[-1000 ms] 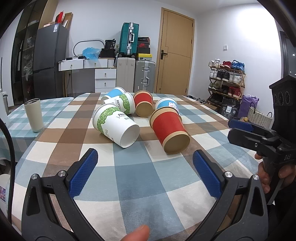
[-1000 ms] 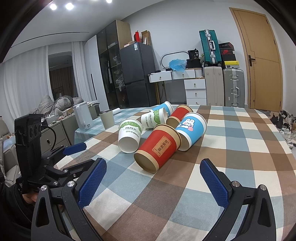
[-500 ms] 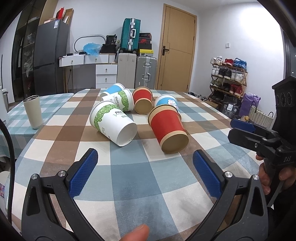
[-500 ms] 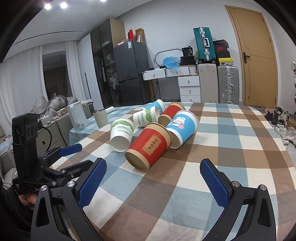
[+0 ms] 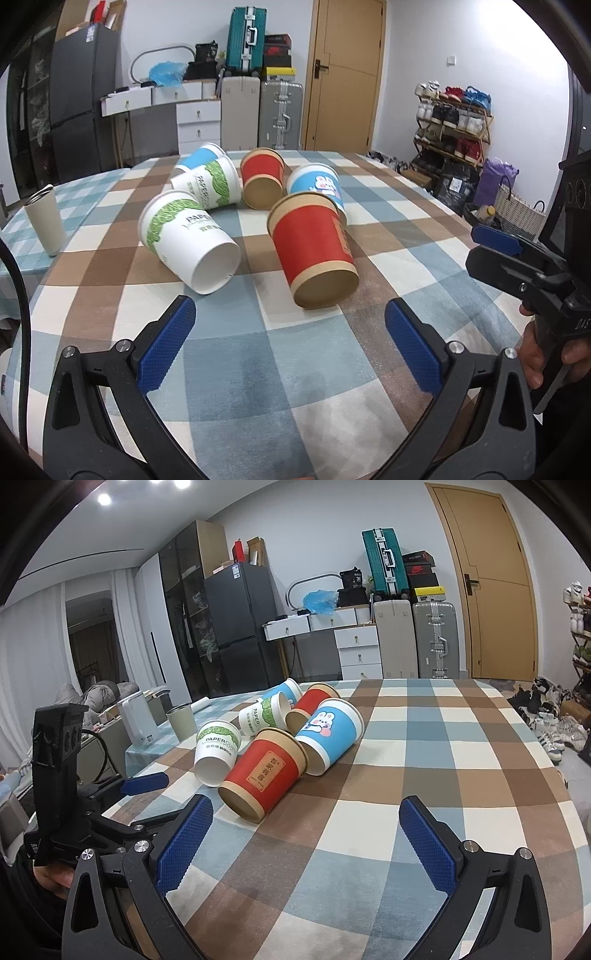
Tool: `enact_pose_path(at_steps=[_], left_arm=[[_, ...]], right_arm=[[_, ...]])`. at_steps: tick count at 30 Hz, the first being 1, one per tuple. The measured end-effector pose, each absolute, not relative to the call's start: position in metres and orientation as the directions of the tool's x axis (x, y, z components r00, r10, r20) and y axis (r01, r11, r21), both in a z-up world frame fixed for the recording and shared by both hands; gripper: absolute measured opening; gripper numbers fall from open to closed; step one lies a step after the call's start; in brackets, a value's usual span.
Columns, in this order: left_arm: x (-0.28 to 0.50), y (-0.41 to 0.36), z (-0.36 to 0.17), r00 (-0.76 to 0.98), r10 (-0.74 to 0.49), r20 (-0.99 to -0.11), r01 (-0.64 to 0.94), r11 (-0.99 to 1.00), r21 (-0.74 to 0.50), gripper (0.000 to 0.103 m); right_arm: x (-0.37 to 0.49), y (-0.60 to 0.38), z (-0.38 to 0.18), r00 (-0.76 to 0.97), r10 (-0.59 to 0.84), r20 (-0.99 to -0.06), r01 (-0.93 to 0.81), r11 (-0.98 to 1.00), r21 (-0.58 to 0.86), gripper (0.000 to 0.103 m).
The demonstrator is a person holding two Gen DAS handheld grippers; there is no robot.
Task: Flip cup upright
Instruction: 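Move the left tool to the red cup lying on its side and close on it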
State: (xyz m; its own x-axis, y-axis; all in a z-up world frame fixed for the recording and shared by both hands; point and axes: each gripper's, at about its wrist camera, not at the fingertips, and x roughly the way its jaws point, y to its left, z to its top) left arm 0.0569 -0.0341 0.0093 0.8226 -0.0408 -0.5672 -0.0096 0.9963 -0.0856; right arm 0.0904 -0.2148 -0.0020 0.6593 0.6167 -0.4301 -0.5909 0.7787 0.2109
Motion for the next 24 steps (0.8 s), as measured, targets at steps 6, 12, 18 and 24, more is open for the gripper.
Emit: enact_pose_path(at_steps=[6, 12, 18, 24], left_arm=[[0.077, -0.045, 0.009, 0.806, -0.043, -0.590, 0.004, 0.998, -0.067, 0.102], [0.100, -0.051, 0.004, 0.778, -0.052, -0.626, 0.012, 0.998, -0.069, 0.099], [0.121, -0.051, -0.001, 0.753, -0.076, -0.653, 0.015, 0.995, -0.098, 0.095], [0.137, -0.053, -0.009, 0.710, -0.124, -0.694, 0.026, 0.988, -0.150, 0.084]], right_arm=[[0.092, -0.221, -0.001, 0.666, 0.614, -0.423, -0.582, 0.783, 0.220, 0.103], [0.094, -0.224, -0.002, 0.665, 0.615, -0.425, -0.580, 0.783, 0.226, 0.103], [0.094, -0.223, -0.002, 0.665, 0.614, -0.425, -0.578, 0.784, 0.227, 0.103], [0.095, -0.223, -0.003, 0.664, 0.616, -0.424, -0.579, 0.782, 0.230, 0.103]])
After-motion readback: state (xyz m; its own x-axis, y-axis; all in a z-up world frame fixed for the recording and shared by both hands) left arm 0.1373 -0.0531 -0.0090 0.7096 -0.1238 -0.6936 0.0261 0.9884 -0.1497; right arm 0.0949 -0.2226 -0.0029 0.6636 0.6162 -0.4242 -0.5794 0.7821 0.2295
